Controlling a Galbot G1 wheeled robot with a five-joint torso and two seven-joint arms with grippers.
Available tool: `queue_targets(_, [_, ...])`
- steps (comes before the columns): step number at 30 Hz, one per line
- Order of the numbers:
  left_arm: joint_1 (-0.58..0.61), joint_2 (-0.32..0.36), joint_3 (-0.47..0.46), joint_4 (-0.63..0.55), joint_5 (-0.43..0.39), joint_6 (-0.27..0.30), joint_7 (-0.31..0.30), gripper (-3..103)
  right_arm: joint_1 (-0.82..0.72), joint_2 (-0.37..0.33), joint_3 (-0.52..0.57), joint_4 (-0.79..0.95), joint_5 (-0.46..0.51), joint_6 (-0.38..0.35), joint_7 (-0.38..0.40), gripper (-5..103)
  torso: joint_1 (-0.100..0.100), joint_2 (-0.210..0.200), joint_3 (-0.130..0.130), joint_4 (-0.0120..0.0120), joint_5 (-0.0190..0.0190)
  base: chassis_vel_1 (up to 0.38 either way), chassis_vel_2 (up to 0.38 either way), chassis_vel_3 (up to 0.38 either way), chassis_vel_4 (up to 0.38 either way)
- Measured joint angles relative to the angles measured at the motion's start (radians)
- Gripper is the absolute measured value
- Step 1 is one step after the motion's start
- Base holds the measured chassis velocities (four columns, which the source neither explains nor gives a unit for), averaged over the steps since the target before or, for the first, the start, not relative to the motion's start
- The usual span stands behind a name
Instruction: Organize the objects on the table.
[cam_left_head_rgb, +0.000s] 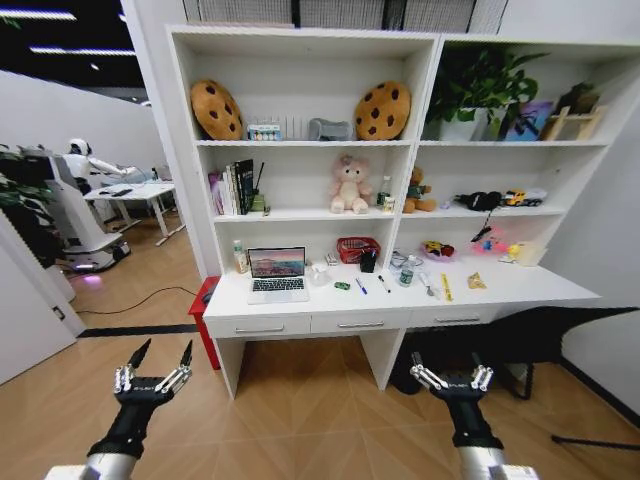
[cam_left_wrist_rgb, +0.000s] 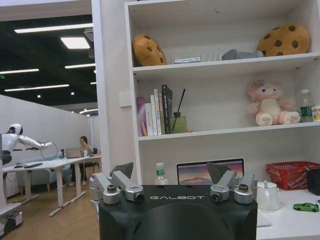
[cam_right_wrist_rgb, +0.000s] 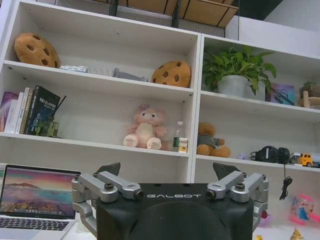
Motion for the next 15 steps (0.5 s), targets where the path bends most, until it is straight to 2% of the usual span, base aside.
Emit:
queue_targets(4, [0.008,-0.02,0.016,-0.002,0.036,-0.012,0.01,85,-0.008,0.008,-0.017,0.0,0.002,-0.005,-0.008,100,0.0,0.0,0.0,-0.0003,0.0,0.0,0.0,0.0,0.0])
queue_targets(15, [0.006,-0.014,0.012,0.002,0.021,-0.021,-0.006,84,-0.008,0.027,-0.031,-0.004,0.002,-0.008,-0.028,100,0.0,0.0,0.0,-0.0004,-0.0001,0.0,0.0,0.0,0.0])
